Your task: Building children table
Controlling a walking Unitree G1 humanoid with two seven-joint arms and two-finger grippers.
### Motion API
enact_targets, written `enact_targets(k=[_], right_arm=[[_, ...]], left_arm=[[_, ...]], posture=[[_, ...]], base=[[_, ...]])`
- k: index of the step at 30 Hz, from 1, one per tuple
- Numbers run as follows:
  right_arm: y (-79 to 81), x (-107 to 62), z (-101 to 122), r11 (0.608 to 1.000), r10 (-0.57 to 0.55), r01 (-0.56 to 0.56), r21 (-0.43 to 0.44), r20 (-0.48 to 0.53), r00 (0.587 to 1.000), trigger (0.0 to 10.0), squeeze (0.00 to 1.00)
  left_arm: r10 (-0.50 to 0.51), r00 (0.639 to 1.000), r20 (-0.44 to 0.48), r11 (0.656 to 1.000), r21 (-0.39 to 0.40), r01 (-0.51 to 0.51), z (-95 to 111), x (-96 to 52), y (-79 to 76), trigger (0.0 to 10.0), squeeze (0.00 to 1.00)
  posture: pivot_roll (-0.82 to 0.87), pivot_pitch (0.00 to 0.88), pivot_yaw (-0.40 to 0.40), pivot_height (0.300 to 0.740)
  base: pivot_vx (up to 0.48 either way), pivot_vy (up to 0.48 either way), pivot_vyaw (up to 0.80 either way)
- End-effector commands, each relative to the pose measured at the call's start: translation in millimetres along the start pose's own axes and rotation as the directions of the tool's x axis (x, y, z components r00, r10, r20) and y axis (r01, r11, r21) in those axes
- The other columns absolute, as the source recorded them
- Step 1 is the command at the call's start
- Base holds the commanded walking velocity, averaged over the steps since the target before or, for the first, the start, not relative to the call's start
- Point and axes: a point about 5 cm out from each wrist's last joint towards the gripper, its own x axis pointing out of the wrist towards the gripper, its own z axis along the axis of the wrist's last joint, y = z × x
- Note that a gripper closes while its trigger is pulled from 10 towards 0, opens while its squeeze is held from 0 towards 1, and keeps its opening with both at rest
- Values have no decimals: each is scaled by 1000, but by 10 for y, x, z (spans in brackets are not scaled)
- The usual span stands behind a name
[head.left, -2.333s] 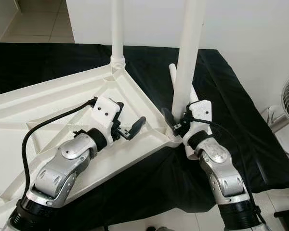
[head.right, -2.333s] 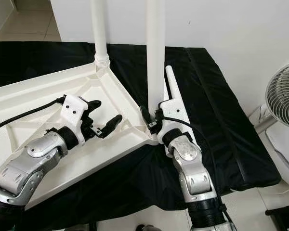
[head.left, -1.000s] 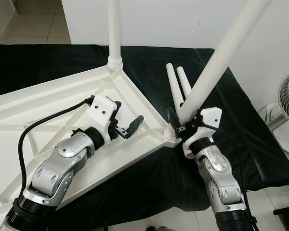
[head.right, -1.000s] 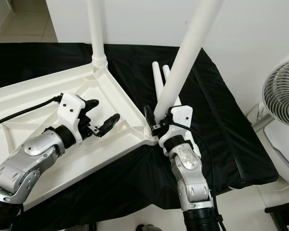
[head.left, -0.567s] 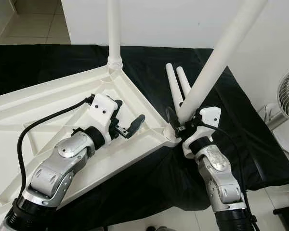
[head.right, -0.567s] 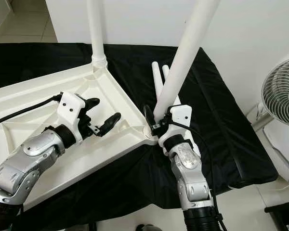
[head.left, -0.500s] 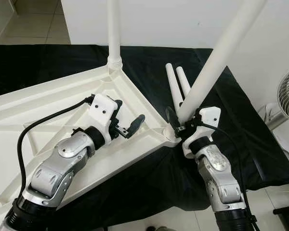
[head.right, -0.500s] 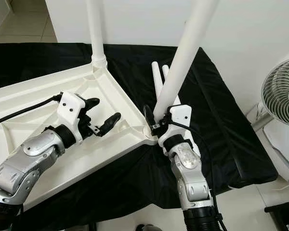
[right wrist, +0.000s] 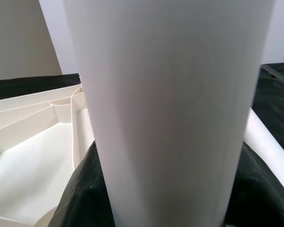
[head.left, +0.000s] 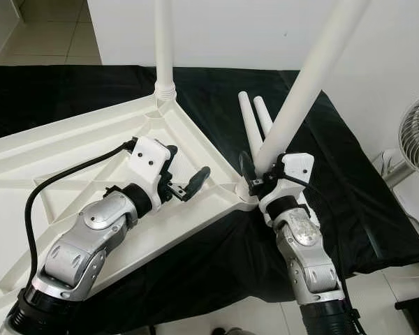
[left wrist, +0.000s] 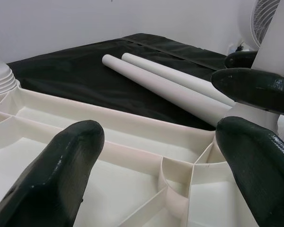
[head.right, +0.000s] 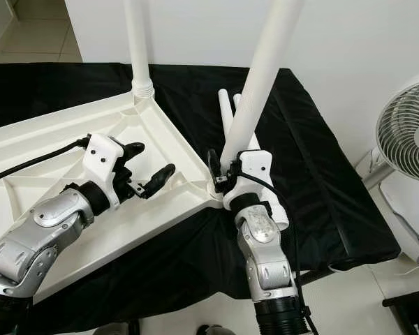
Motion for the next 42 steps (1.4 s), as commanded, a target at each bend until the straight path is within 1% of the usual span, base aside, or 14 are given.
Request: enact_targets(k=[1,19,32,42], right_arm=[[-63,-130,-403,998,-55,54,-8,-205,977,10000,0],[-56,-106,-380,987,-159,160,-10,-188,969,10000,0],[-147,-86,-372,976,-220,218,-32,-185,958,10000,0],[-218,-96,-341,954,-299,296,-44,-168,939,10000,0]], left_arm=[[-82,997,-7,997,-1,81,-5,-8,-59,10000,0],[-90,996,-1,996,-2,90,3,20,-67,10000,0],[-95,995,12,995,-7,95,4,65,-84,10000,0],[-112,993,22,994,-9,112,7,108,-91,10000,0]], posture=[[94,185,-56,740],[85,182,-56,740],[65,171,-61,740],[40,162,-47,740]], base=[[0,0,0],[0,0,0],[0,0,0],[0,0,0]])
